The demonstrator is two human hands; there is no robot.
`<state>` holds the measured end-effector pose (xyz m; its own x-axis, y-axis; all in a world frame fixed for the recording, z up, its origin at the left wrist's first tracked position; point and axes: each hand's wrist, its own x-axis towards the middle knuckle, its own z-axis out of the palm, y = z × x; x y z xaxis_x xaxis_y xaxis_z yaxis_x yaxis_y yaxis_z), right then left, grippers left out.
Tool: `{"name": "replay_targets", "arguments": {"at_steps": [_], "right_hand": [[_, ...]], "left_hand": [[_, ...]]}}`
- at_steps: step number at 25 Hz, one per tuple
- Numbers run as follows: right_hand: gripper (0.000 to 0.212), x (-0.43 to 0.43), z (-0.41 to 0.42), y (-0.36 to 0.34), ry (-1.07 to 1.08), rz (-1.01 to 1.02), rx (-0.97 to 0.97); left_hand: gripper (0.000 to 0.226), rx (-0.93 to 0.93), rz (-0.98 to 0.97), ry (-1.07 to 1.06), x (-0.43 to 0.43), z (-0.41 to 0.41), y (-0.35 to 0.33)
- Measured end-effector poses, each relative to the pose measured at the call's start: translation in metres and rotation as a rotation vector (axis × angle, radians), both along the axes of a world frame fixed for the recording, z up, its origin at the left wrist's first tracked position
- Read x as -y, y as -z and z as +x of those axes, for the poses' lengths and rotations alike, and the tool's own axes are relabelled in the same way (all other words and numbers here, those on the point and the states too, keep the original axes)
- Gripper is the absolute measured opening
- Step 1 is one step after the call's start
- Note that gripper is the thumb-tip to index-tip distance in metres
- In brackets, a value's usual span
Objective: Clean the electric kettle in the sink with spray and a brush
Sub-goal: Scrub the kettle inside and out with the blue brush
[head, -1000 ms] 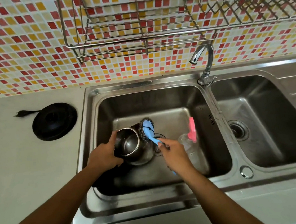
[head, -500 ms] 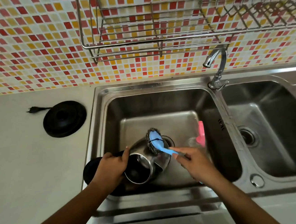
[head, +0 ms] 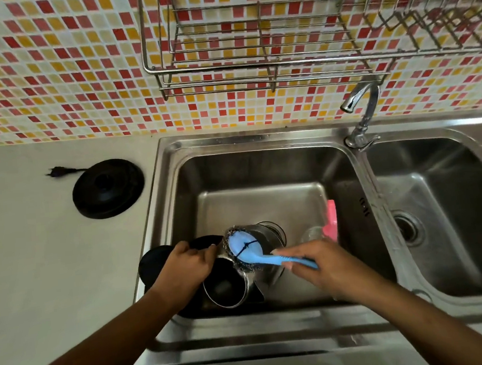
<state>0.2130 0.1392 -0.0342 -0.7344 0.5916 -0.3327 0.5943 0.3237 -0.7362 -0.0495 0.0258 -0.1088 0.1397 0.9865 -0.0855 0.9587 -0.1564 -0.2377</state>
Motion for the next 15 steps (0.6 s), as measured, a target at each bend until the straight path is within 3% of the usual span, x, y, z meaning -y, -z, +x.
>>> {"name": "replay_targets", "arguments": {"at_steps": [4,8,15], "right_hand": [[0.031,-0.029,-0.013,0.019,0.102,0.147,0.207],[0.033,-0.011,-0.012,0.005,-0.002,0.109,0.144],[0.029,-0.062,-0.027,0.049,0.187,0.053,0.366]], "left_hand": [[0.054,-0.034,0.066,0.145,-0.006,0.01,-0.002],[0.037,-0.054,0.144,0.248,-0.01,0.007,-0.003],[0.05,-0.028,0.062,0.259,-0.014,0.003,-0.004]]}}
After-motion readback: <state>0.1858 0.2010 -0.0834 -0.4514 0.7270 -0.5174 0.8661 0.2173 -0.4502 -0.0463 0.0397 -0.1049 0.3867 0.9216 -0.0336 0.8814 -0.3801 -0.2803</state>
